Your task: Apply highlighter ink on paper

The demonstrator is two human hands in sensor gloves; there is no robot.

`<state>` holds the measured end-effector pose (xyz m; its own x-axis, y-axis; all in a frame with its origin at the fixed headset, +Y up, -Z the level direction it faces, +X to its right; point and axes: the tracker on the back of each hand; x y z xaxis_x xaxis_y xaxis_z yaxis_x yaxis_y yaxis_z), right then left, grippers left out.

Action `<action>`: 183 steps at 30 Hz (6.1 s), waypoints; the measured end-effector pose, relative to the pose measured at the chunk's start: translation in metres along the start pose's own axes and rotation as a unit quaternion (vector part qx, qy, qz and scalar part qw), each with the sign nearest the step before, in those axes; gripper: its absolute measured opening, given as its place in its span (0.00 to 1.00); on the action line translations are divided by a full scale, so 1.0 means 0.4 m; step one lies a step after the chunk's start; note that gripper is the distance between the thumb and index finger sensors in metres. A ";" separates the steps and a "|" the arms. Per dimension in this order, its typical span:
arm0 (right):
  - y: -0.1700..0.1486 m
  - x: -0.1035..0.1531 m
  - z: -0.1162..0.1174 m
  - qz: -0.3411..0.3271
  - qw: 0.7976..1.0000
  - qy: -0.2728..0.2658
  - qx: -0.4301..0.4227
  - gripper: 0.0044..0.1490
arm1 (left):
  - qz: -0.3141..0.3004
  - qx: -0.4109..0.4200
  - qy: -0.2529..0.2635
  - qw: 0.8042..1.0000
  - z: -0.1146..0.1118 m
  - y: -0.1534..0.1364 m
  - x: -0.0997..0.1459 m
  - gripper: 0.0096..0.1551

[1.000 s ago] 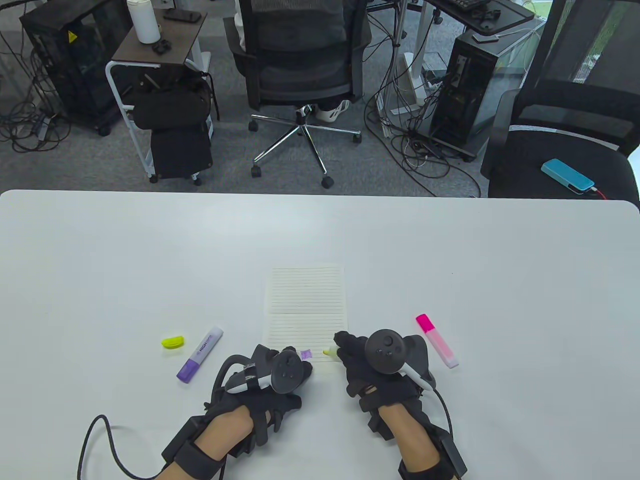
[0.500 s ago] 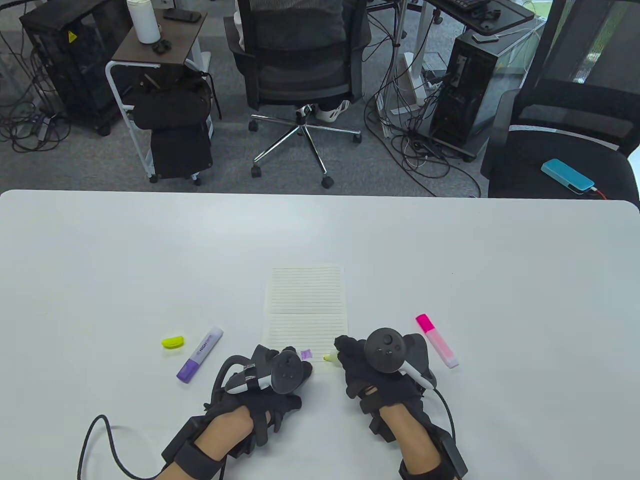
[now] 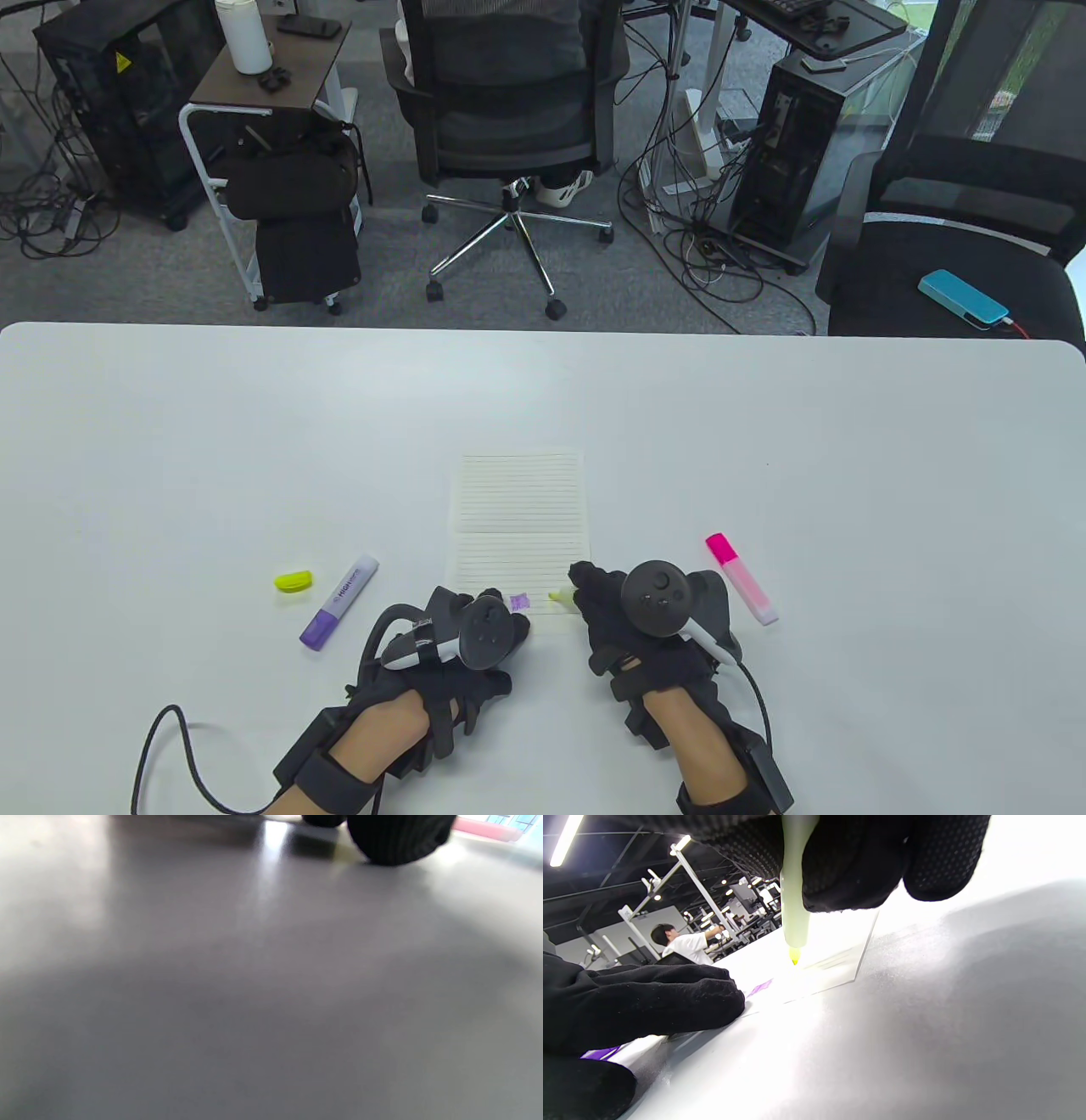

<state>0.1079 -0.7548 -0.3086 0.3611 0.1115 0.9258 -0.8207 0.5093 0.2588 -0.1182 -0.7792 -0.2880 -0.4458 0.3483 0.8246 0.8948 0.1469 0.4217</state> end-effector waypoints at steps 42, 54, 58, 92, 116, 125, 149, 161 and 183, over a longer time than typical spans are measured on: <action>0.004 0.020 -0.027 0.026 1.000 -0.007 -0.007 0.25 | 0.000 0.002 0.000 1.000 -0.001 0.000 0.002 0.43; 0.014 0.007 -0.004 0.019 1.000 0.018 0.004 0.25 | 0.000 0.002 0.000 1.000 -0.001 0.000 0.002 0.43; 0.009 0.011 -0.013 0.034 0.999 0.015 0.013 0.25 | 0.000 0.002 0.000 1.000 -0.002 0.000 0.002 0.43; 0.006 0.004 0.002 0.020 1.000 0.001 0.019 0.25 | 0.000 0.003 0.000 1.000 -0.003 -0.001 0.003 0.43; 0.001 0.002 -0.003 0.023 1.000 0.016 -0.003 0.25 | 0.000 0.003 -0.001 1.000 -0.003 -0.002 0.003 0.43; -0.004 0.002 0.000 0.027 1.000 -0.001 0.005 0.25 | 0.000 0.003 -0.001 1.000 -0.003 -0.002 0.003 0.43; -0.007 0.005 -0.011 0.030 0.999 0.018 -0.008 0.25 | 0.000 0.003 -0.001 1.000 -0.003 -0.002 0.003 0.43; -0.005 0.007 -0.013 0.030 0.999 0.022 -0.007 0.25 | 0.000 0.003 -0.001 1.000 -0.003 -0.002 0.003 0.43; -0.004 0.010 -0.018 0.040 0.999 0.029 -0.010 0.25 | 0.000 0.003 -0.001 1.000 -0.003 -0.002 0.003 0.43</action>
<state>0.1138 -0.7490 -0.3072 0.3213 0.2016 0.9253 -0.8387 0.5143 0.1792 -0.1195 -0.7802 -0.2870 -0.4466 0.3498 0.8235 0.8945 0.1534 0.4199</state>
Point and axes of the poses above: the tracker on the back of each hand, its own y axis roughly to the thumb side, its own x axis roughly from the fingertips to the wrist, z = x × y, and after that the axes turned 4 degrees about y, right-handed
